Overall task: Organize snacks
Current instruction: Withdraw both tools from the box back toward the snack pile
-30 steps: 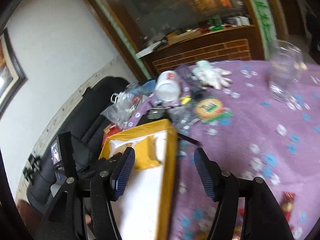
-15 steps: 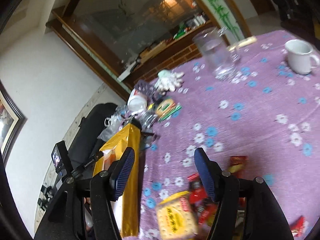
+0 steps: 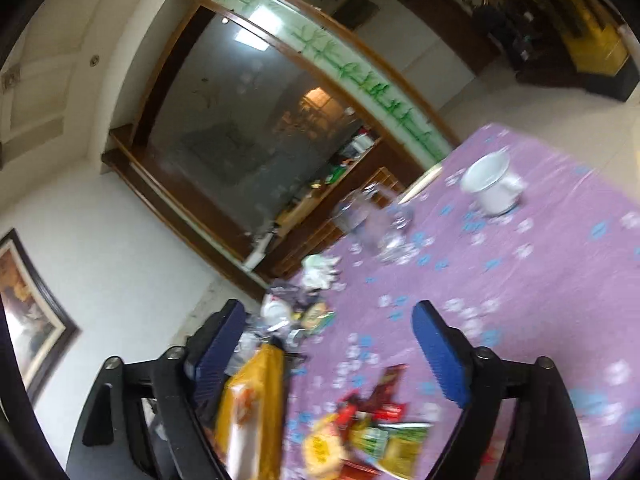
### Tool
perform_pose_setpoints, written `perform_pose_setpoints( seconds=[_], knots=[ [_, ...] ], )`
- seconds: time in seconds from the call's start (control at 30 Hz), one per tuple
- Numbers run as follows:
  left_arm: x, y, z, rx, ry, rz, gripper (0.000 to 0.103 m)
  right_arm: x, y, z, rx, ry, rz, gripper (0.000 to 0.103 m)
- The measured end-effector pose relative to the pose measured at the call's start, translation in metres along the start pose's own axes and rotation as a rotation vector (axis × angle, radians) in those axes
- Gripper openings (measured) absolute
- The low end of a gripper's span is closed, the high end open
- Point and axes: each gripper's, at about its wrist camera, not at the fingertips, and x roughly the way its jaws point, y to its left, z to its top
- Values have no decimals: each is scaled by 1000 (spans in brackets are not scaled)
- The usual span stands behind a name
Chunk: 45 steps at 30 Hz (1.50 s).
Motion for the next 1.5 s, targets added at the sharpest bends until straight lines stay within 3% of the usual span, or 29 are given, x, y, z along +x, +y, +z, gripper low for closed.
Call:
perform_pose_setpoints(
  seconds=[0.07,0.2,0.27,0.33,0.37,0.43,0.57,0.63,0.7,0.8,0.83,0.97,1.23,1.37,1.5],
  knots=[
    [-2,-2,-1,-2,-3,-4,73,-15,1,10,-52,5,-76,89],
    [-4,-4,-2,-3,-10,-9,73,-65,7,24,-142,-134,-240,89],
    [-5,-6,-3,3,-12,-8,73,-94,16,25,-191,-257,-352,91],
    [-6,-8,-4,8,-15,-12,73,-128,19,19,-199,-427,-400,99],
    [-8,-9,-4,10,-19,-14,73,-137,17,19,-192,-464,-408,99],
    [-11,-11,-4,19,-29,-13,73,-145,7,25,-185,-438,-428,99],
    [-16,-16,-2,35,-44,-15,73,-151,-15,11,-82,-482,-537,84],
    [-18,-19,-2,42,-45,-20,73,-152,-27,5,-38,-461,-542,79],
    [-22,-21,0,48,-46,-25,73,-147,-34,-2,-40,-425,-568,62],
    [-28,-23,3,56,-37,-44,73,-134,-45,-15,12,-378,-520,62],
    [-29,-23,4,54,-32,-53,73,-126,-50,-20,48,-339,-464,62],
    [-37,-21,8,20,45,-153,73,-96,-50,-36,108,-260,-338,62],
    [-63,-35,-1,34,115,-312,73,-52,-27,-66,187,-119,-103,62],
    [-77,-44,-10,16,176,-422,73,-35,-14,-79,167,-77,-82,62],
    [-103,-60,-21,-29,225,-562,73,-39,-8,-76,158,-127,-121,64]
  ],
)
